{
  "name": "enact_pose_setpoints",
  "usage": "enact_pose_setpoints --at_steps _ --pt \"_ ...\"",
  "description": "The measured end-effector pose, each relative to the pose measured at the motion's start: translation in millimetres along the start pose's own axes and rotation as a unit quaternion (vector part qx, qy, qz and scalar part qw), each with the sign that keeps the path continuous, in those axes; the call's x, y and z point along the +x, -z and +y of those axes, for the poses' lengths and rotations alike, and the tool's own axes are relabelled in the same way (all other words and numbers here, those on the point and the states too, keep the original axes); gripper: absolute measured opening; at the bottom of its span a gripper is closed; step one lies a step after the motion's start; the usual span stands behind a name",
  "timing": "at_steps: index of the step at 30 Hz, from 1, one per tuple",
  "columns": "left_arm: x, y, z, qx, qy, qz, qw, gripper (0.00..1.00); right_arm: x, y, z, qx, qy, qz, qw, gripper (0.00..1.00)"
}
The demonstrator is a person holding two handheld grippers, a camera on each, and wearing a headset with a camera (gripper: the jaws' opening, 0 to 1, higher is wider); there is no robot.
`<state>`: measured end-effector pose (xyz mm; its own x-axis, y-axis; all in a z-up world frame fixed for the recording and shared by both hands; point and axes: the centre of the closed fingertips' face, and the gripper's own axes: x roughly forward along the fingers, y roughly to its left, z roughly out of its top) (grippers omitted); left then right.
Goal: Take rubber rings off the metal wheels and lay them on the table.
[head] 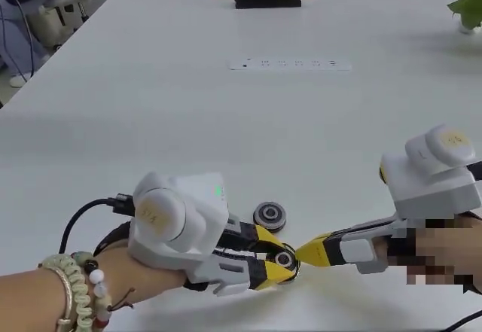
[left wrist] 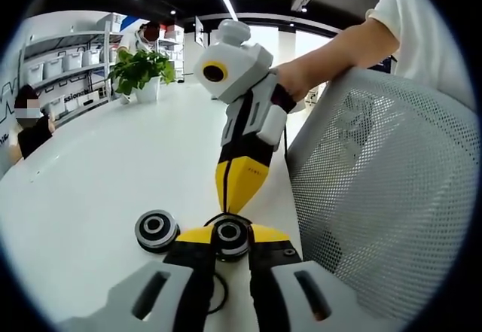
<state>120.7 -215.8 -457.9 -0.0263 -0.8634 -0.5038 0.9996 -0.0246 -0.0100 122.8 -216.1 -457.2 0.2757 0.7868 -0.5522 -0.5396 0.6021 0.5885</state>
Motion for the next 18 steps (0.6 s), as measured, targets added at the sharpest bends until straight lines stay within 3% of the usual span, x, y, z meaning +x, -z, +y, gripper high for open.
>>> enact_pose_setpoints --at_steps 18 --pt "-2.0 1.4 1.7 0.005 -0.001 0.001 1.0000 0.08 -0.6 -3.8 9.2 -0.005 -0.019 -0.007 0.9998 0.00"
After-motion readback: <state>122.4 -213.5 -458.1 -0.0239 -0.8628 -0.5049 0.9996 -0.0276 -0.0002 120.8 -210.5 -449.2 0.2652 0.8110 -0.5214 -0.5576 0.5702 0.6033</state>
